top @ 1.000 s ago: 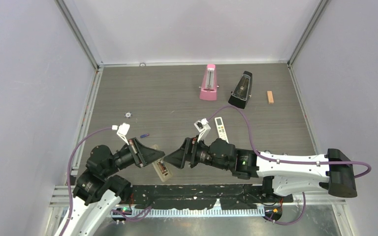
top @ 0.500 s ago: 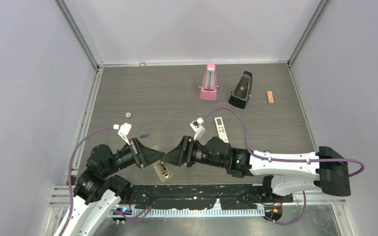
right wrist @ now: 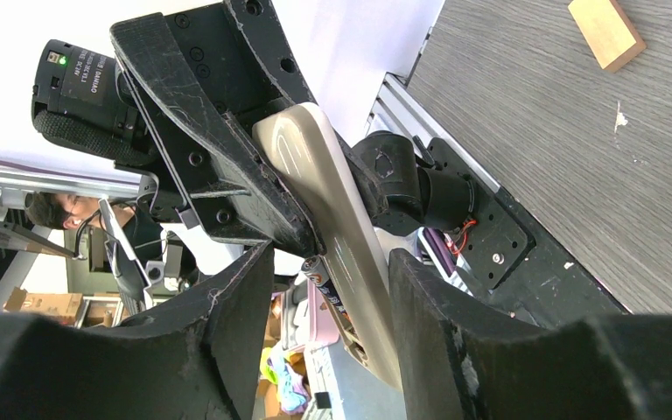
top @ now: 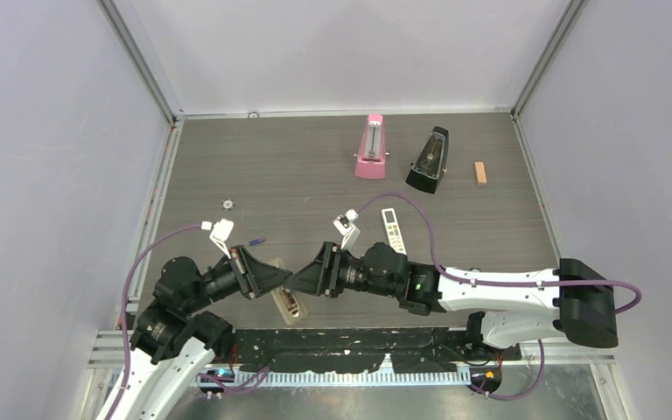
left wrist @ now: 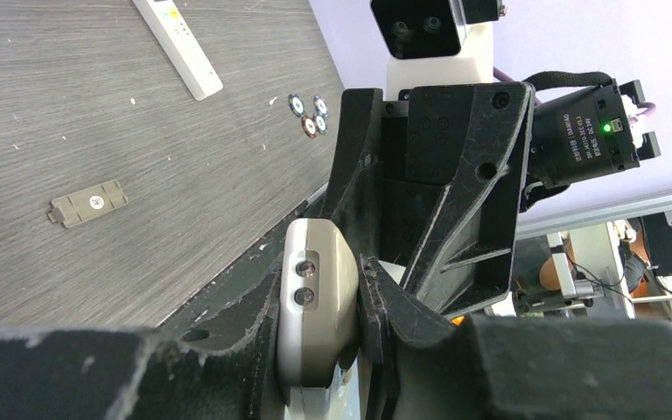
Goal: Load the batteries into the remote control
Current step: Load the battery into the remote control.
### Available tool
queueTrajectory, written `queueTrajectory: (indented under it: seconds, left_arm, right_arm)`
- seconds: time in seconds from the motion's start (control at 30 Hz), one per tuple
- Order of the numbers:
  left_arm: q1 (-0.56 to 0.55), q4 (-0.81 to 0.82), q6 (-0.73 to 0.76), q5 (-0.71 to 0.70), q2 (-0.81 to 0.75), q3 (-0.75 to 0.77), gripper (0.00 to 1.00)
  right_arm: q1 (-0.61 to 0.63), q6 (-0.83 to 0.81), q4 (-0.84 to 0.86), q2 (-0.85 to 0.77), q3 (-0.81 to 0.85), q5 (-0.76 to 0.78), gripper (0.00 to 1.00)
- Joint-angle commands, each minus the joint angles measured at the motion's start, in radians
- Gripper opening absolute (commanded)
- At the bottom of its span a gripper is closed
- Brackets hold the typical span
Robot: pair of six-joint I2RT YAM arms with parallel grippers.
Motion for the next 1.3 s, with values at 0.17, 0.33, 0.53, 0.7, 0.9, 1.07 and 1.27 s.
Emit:
queueTrajectory:
  seconds: [0.17, 0.33, 0.53, 0.7, 0.9, 1.07, 1.27]
  left_arm:
    - [-0.001, 0.035, -0.044, -0.029, 0.005, 0.025, 0.00]
    - [-0.002, 0.017, -0.081, -0.062, -0.009, 0.017, 0.00]
    - [-0.002, 0.013, -0.096, -0.080, -0.019, 0.010, 0.00]
    - [-0.002, 0.022, -0.094, -0.072, -0.017, 0.006, 0.00]
    - [-0.002, 0.026, -0.087, -0.064, -0.016, 0.004, 0.00]
    - [-0.002, 0.031, -0.084, -0.059, -0.019, 0.005, 0.00]
    - [-0.001, 0.029, -0.082, -0.056, -0.025, 0.008, 0.00]
  right_arm:
    - [0.000, -0.026, 0.037, 0.016, -0.002, -0.021, 0.55]
    - [0.000, -0.038, 0.044, 0.006, -0.008, -0.011, 0.58]
    - [0.000, -0.028, 0.090, -0.009, -0.038, 0.008, 0.63]
    - [0.000, -0.009, 0.127, -0.010, -0.052, 0.009, 0.64]
    - [-0.001, 0.018, 0.167, 0.012, -0.048, -0.003, 0.66]
    - [0.000, 0.034, 0.176, 0.025, -0.047, -0.006, 0.65]
    - [-0.002, 0.045, 0.193, 0.041, -0.050, -0.017, 0.58]
